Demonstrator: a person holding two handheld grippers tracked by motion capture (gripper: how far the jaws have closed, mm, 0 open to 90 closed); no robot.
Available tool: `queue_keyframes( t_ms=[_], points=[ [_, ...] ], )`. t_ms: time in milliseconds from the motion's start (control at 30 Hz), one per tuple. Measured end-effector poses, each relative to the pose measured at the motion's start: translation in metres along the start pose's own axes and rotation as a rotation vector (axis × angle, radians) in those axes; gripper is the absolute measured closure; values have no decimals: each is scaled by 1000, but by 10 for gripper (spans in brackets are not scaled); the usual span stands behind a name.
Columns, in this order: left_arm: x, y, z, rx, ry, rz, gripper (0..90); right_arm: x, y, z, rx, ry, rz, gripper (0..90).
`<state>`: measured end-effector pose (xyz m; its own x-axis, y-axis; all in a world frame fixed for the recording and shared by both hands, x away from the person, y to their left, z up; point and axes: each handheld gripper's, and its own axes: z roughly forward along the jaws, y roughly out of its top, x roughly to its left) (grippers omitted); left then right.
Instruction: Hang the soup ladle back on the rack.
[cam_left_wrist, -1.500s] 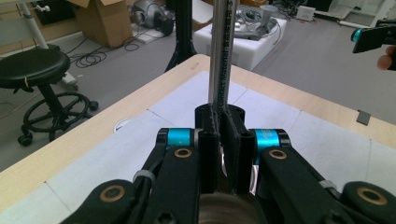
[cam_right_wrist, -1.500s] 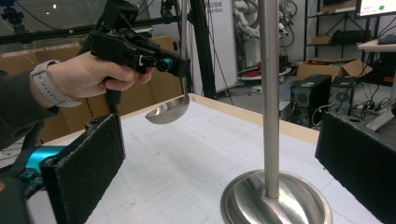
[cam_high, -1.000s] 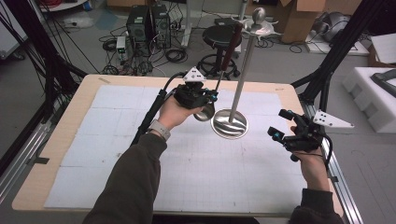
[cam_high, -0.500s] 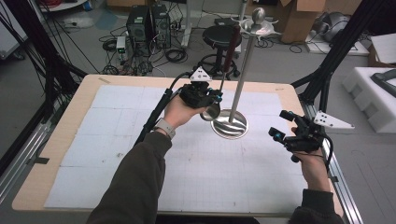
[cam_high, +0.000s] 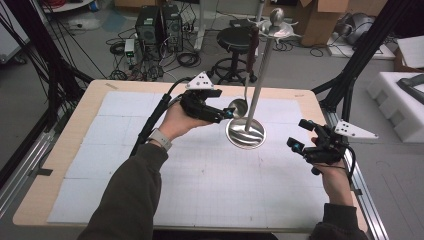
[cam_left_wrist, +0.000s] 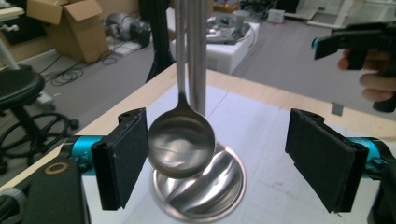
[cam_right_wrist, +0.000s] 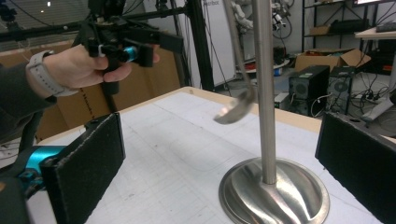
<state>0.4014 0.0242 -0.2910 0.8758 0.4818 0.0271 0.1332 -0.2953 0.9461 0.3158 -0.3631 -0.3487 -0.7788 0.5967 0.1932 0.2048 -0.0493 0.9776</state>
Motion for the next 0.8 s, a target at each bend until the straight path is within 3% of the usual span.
queue_keyframes(
  t_ms=[233,333,400,567,600,633,667,800],
  points=[
    [4,-7,-16,-25,-39,-27,19,1,-3,4,27,3,-7,3],
    [6,-12,-26,-40,-60,-46,17,2,-3,5,28,4,-9,3],
    [7,-13,-30,-28,-51,-42,17,2,-3,5,28,4,-10,3],
    [11,-22,-40,-55,-51,-54,17,4,-3,5,33,5,-12,3],
    [12,-27,-43,-37,-64,-72,17,4,-3,5,30,8,-17,3],
    [12,-27,-43,-37,-64,-72,17,4,-3,5,30,8,-17,3],
    [12,-32,-44,-6,-59,-67,17,4,-4,6,33,7,-14,3],
    [13,-42,-48,-11,-57,-70,17,5,-5,6,38,8,-16,4]
  ],
)
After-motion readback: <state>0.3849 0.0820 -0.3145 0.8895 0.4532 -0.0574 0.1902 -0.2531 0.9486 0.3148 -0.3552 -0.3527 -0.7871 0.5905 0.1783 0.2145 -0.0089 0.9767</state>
